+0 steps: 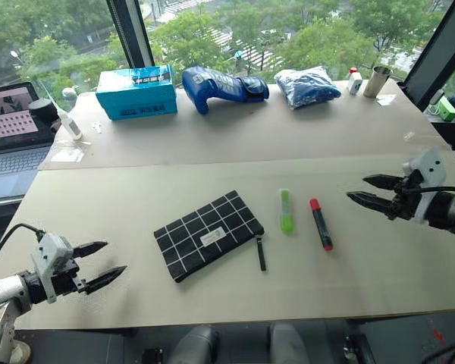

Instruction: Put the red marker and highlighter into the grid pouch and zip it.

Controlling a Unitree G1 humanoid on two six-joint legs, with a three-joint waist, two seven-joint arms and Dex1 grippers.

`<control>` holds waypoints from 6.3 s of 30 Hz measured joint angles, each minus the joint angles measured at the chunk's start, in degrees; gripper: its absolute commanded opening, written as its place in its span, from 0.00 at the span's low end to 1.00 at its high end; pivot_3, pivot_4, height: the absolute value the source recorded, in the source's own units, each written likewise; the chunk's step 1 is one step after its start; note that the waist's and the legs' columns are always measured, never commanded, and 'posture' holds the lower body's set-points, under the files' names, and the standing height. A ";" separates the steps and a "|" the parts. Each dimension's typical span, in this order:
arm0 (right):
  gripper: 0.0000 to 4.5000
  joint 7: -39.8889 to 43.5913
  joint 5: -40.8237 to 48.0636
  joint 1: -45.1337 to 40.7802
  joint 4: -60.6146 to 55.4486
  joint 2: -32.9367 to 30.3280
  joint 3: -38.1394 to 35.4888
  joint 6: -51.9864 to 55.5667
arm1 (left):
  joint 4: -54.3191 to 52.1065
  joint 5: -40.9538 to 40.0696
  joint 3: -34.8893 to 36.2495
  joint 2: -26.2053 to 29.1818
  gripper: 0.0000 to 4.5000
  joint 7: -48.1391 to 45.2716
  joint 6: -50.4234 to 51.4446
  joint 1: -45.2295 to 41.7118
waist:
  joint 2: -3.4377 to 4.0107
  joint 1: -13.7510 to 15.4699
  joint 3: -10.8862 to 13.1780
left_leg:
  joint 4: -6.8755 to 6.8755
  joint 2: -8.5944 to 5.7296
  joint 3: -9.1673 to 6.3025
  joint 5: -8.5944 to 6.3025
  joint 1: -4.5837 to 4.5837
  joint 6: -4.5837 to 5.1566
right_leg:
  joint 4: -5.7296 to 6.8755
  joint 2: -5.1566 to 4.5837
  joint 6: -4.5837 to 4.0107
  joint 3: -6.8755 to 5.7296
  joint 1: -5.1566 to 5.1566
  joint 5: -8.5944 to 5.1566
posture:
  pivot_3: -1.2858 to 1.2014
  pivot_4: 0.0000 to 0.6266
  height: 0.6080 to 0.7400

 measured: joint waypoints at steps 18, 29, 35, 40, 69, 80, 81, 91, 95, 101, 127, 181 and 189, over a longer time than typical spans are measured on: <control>0.01 2.79 -14.08 -14.84 11.02 20.19 26.92 -8.36 | -3.33 12.91 -9.43 3.35 1.00 1.13 -19.36 -3.04 | -0.15 -0.44 -0.02 | 0.01 0.02 0.04 0.16 -0.03 -0.44 | 0.22 0.01 0.00 -0.04 -0.35 0.08 | 0.52 0.24 0.99; 0.01 3.11 -16.93 -16.55 11.46 24.59 30.08 -9.79 | -4.25 15.66 -16.51 3.98 1.00 1.45 -21.42 -9.82 | -0.15 -0.32 -0.02 | 0.03 0.00 0.05 0.17 -0.05 -0.47 | 0.25 0.01 -0.01 -0.04 -0.43 0.09 | 0.52 0.24 0.99; 0.01 5.45 -17.58 -15.14 9.56 21.49 29.59 -9.98 | -4.38 15.88 -18.20 4.22 1.00 1.90 -21.40 -11.27 | -0.16 -0.28 -0.03 | 0.03 0.01 0.07 0.18 -0.08 -0.50 | 0.31 0.01 -0.02 -0.08 -0.56 0.11 | 0.52 0.24 0.99; 0.01 3.35 -22.72 -15.29 9.27 21.92 32.88 -14.35 | -4.32 17.10 -21.28 4.09 1.00 2.49 -21.47 -14.30 | -0.25 -0.51 -0.14 | 0.03 0.05 0.17 0.19 0.02 -0.50 | 0.35 0.01 -0.06 -0.10 -0.53 0.13 | 0.52 0.24 0.99; 0.32 -4.50 -24.08 -15.68 15.45 28.00 28.91 -16.01 | 0.92 21.41 -29.97 -2.20 0.00 7.97 -24.70 -23.05 | -0.23 -0.25 -0.19 | -0.04 0.10 0.24 -0.05 0.74 -0.17 | 0.27 0.07 -0.10 -0.10 0.09 0.31 | 0.52 0.24 0.99; 0.94 -8.32 -14.25 -19.56 17.12 24.53 13.78 -3.89 | -1.67 16.88 -27.57 -4.46 0.00 11.63 -19.89 -21.38 | -0.23 -0.32 -0.18 | 0.01 0.11 0.25 0.11 0.23 -0.49 | 0.17 0.07 -0.09 -0.10 -0.34 0.32 | 0.52 0.24 0.99; 0.94 -7.85 -12.63 -19.62 16.36 23.37 12.06 -1.82 | -2.18 16.27 -27.08 -4.80 0.00 12.19 -19.34 -20.98 | -0.23 -0.25 -0.18 | 0.03 0.12 0.25 0.11 0.10 -0.49 | 0.19 0.07 -0.09 -0.12 -0.45 0.33 | 0.52 0.24 0.99; 0.94 -4.17 -4.95 -12.55 2.68 16.79 8.85 11.83 | -3.42 13.06 -23.84 -9.24 0.00 16.69 -15.05 -20.78 | -0.23 -0.60 -0.18 | 0.10 0.20 0.44 0.13 -0.18 -0.51 | 0.23 0.05 -0.11 -0.10 -0.76 0.35 | 0.52 0.24 0.99; 0.94 -5.42 -3.38 -11.85 -1.25 19.03 10.88 14.77 | -3.42 12.75 -23.74 -10.44 0.00 17.22 -14.37 -21.67 | -0.24 -0.48 -0.18 | 0.13 0.21 0.44 0.13 -0.18 -0.52 | 0.23 0.05 -0.12 -0.11 -0.76 0.35 | 0.52 0.24 0.99; 0.94 -10.14 -5.90 -11.21 -1.93 22.42 16.11 15.00 | -3.58 11.99 -23.69 -11.38 0.00 17.64 -13.92 -22.21 | -0.24 -0.33 -0.18 | 0.16 0.19 0.44 0.13 -0.19 -0.52 | 0.23 0.03 -0.09 -0.12 -0.76 0.38 | 0.52 0.24 0.99; 0.02 -12.80 -10.14 -16.59 5.69 28.22 19.70 10.09 | -5.37 12.07 -23.99 -13.54 0.00 18.80 -12.70 -21.14 | -0.23 -0.54 -0.18 | 0.16 0.19 0.45 0.14 -0.18 -0.53 | 0.23 0.04 -0.11 -0.12 -0.78 0.40 | 0.52 0.24 0.99; 0.01 -0.86 -17.17 -24.87 8.10 29.33 32.35 7.19 | -5.32 13.26 -24.11 -15.25 0.00 19.93 -12.34 -21.50 | -0.24 -1.08 -0.18 | 0.16 0.25 0.45 0.19 -0.18 -0.62 | 0.25 0.06 -0.15 -0.23 -0.86 0.56 | 0.52 0.24 0.99; 0.01 -2.53 -15.66 -20.83 -2.83 31.50 32.95 17.58 | -5.30 13.26 -24.17 -15.53 0.00 19.74 -11.95 -21.50 | -0.24 -1.52 -0.18 | 0.19 0.26 0.45 0.19 -0.19 -0.62 | 0.27 0.06 -0.16 -0.23 -0.86 0.56 | 0.52 0.24 0.99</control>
